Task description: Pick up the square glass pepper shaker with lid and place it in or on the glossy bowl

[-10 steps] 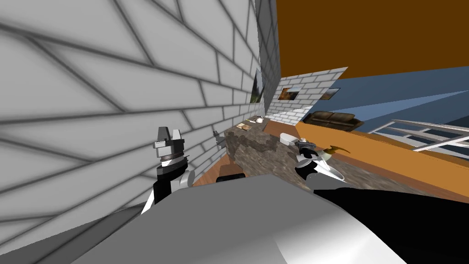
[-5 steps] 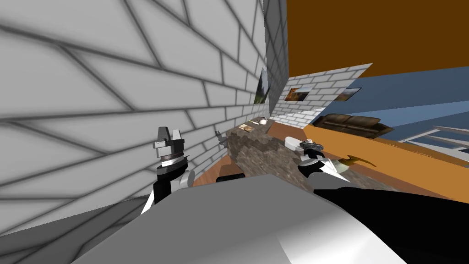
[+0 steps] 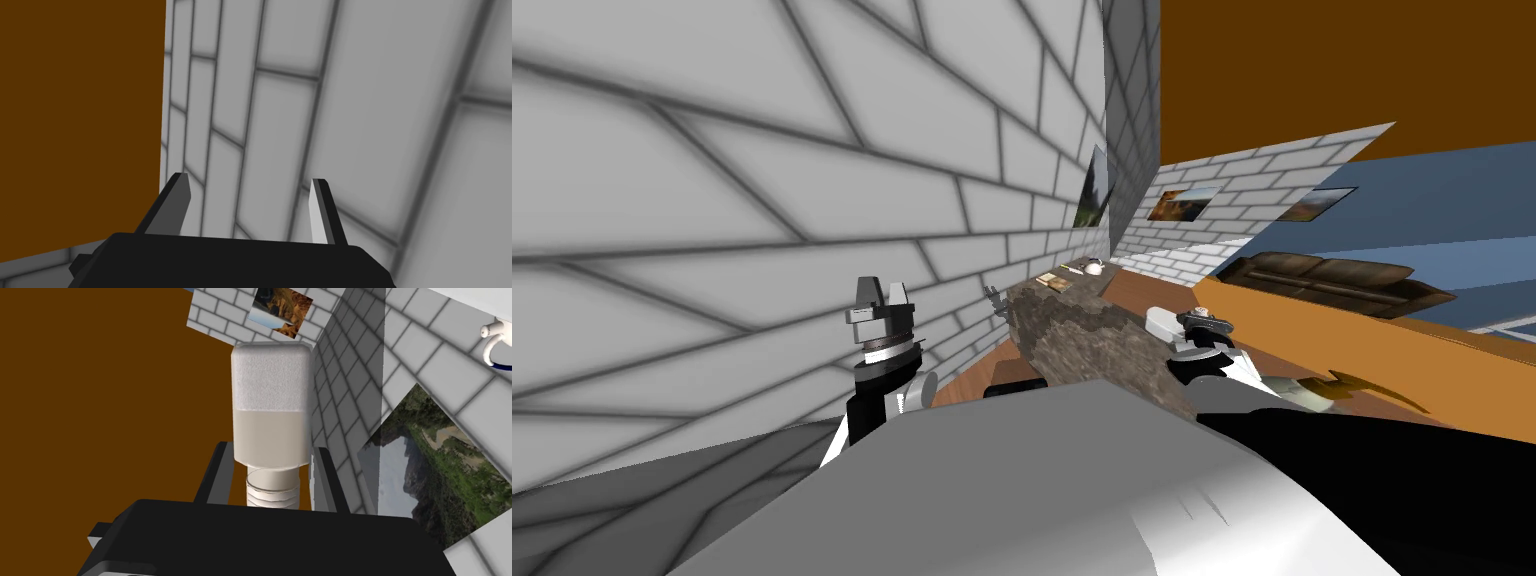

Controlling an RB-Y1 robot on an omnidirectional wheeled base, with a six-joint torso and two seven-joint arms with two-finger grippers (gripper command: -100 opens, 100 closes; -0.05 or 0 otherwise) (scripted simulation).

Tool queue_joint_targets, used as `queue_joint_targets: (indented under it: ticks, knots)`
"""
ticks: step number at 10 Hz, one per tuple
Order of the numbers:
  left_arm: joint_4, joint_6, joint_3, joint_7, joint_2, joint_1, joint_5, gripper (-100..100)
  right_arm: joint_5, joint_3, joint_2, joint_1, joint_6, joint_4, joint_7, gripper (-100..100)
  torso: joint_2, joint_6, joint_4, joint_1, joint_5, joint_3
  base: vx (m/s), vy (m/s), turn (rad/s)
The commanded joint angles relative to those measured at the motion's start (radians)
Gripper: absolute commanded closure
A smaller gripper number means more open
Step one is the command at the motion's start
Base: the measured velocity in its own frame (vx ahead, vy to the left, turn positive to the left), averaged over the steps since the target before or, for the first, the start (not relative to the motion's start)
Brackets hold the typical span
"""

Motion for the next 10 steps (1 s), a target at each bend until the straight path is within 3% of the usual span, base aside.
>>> queue_joint_targets:
  ticks: [1, 2, 3, 4, 8, 9, 10]
  knots:
    - [0.000, 0.000, 0.000, 0.000, 0.000, 0.000, 0.000, 0, 0.017, -0.037, -0.004, 0.002, 0.000, 0.011, -0.014, 100, 0.000, 0.000, 0.000, 0.000, 0.000, 0.000, 0.086, -0.049, 0.083]
    - [0.000, 0.000, 0.000, 0.000, 0.000, 0.000, 0.000, 0, 0.028, -0.051, -0.004, 0.004, 0.002, 0.012, -0.026, 100, -0.001, 0.000, 0.000, 0.001, 0.000, 0.000, 0.022, -0.002, 0.013]
    - [0.000, 0.000, 0.000, 0.000, 0.000, 0.000, 0.000, 0, 0.017, -0.049, -0.010, -0.002, -0.004, 0.025, -0.005, 100, 0.003, 0.002, 0.000, 0.003, 0.000, 0.001, 0.000, 0.000, 0.000]
    - [0.000, 0.000, 0.000, 0.000, 0.000, 0.000, 0.000, 0, 0.017, -0.053, -0.010, -0.002, -0.005, 0.028, -0.003, -100, 0.004, 0.002, 0.001, 0.005, 0.001, 0.002, 0.000, 0.000, 0.000]
    - [0.000, 0.000, 0.000, 0.000, 0.000, 0.000, 0.000, 0, 0.017, -0.052, -0.010, -0.002, -0.005, 0.028, -0.004, -100, 0.006, 0.002, 0.001, 0.005, 0.001, 0.003, 0.000, 0.000, 0.000]
    - [0.000, 0.000, 0.000, 0.000, 0.000, 0.000, 0.000, 0, 0.017, -0.052, -0.010, -0.002, -0.005, 0.028, -0.004, 0, 0.006, 0.002, 0.001, 0.005, 0.001, 0.003, 0.000, 0.000, 0.000]
    - [0.000, 0.000, 0.000, 0.000, 0.000, 0.000, 0.000, 0, -0.002, -0.061, 0.040, 0.048, -0.055, -0.022, -0.054, -100, 0.006, 0.002, 0.001, 0.005, 0.001, 0.003, 0.070, 0.076, -0.236]
